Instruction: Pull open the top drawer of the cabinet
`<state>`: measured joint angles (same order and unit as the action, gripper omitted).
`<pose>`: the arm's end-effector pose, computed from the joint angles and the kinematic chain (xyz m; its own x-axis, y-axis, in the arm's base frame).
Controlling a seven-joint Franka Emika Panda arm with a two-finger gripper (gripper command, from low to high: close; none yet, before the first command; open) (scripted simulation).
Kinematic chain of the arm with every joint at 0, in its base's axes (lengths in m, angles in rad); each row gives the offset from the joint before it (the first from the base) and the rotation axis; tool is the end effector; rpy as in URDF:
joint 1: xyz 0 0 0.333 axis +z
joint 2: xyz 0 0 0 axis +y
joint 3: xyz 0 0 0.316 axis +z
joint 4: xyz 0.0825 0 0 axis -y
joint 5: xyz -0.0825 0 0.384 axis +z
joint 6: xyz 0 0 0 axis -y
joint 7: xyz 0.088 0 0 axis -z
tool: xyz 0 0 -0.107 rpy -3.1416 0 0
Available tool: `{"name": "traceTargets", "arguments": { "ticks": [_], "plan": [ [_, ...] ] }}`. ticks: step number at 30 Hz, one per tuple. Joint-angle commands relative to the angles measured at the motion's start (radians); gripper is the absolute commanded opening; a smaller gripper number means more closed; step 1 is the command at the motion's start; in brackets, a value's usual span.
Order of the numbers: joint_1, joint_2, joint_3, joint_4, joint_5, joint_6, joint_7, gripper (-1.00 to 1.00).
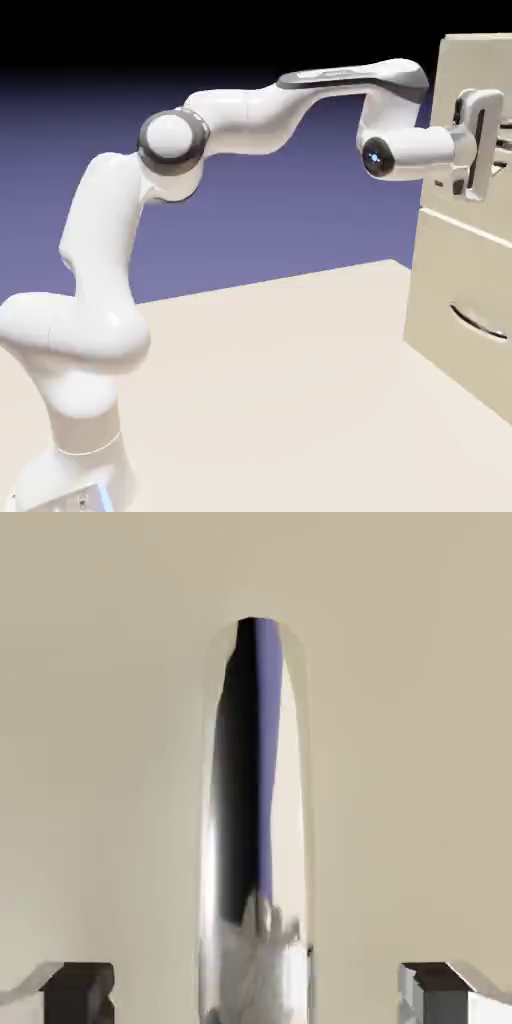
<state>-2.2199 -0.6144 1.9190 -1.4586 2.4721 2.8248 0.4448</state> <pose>0.6780 -0.0377 0.5745 0.0009 -0.7069 -0.7073 -0.0007 0.7073 -0.7069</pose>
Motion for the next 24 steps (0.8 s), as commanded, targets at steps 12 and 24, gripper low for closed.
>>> {"name": "traceTargets", "arguments": {
  "ticks": [12,24],
  "plan": [
    [0.435,0.202,-0.327,-0.307,0.101,-0.014,-0.267,-1.0],
    [0.863,0.139,-0.75,-0.541,0.084,-0.072,-0.235,-1.0]
  ]
}}
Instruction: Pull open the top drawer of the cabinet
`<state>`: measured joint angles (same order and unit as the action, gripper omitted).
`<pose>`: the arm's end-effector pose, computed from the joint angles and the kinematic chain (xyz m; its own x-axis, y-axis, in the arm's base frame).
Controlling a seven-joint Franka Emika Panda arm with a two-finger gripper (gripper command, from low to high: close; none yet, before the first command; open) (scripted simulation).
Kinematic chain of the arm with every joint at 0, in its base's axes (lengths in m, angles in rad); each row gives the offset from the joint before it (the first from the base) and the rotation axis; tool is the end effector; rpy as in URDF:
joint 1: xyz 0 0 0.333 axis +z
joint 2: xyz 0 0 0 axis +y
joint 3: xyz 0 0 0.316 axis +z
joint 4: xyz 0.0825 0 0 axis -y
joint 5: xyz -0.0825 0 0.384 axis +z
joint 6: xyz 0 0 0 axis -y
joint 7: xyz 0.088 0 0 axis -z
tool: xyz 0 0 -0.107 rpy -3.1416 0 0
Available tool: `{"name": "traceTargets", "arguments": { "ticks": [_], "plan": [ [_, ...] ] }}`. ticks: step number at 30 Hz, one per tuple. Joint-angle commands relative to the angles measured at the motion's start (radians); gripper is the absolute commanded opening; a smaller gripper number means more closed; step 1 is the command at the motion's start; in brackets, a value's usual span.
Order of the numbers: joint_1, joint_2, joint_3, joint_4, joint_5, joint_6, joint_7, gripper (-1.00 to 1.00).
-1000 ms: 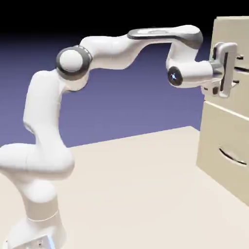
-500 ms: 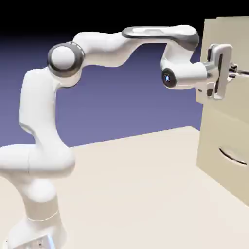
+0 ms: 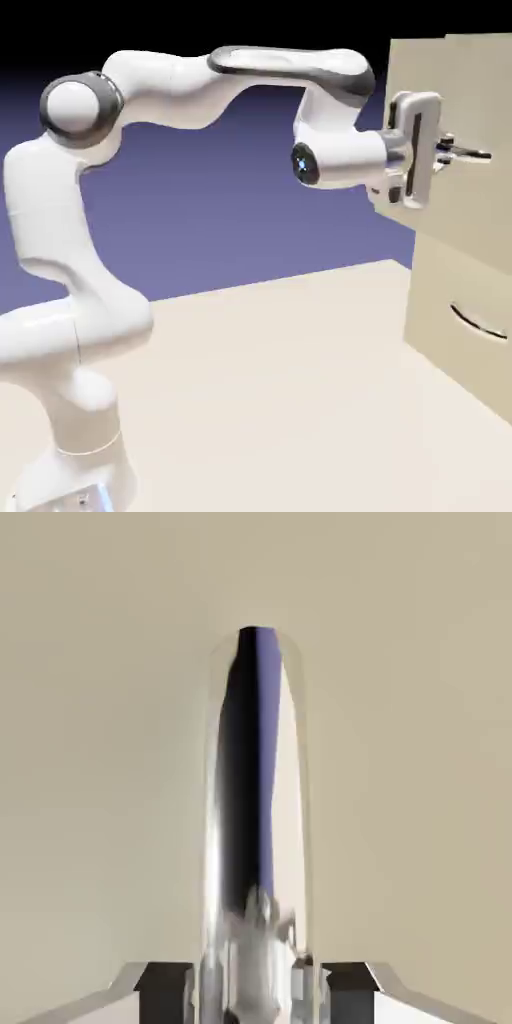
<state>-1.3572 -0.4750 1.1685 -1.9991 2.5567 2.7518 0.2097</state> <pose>0.5382 -0.0379 0.5745 0.0011 -0.7068 -0.7074 -0.0003 0.7074 -0.7068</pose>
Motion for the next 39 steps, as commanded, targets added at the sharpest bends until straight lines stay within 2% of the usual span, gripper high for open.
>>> {"name": "traceTargets", "arguments": {
  "ticks": [1,10,17,20,29,36,37,39],
  "plan": [
    [0.035,-0.017,-0.036,-0.026,-0.007,-0.008,0.014,-1.0],
    [0.353,-0.181,-0.35,-0.27,-0.073,-0.054,0.1,-1.0],
    [0.601,-0.027,-0.533,-0.22,0.027,0.057,-0.168,-1.0],
    [0.571,-0.12,-0.518,-0.292,-0.036,0.019,-0.05,-1.0],
    [0.897,-0.019,-0.791,-0.254,0.104,0.121,-0.353,-1.0],
    [1.132,-0.014,-1.003,-0.257,0.213,0.168,-0.555,-1.0],
    [1.132,-0.014,-1.003,-0.257,0.213,0.168,-0.555,1.0],
    [1.144,-0.051,-1.013,-0.286,0.203,0.176,-0.544,1.0]
  ]
}}
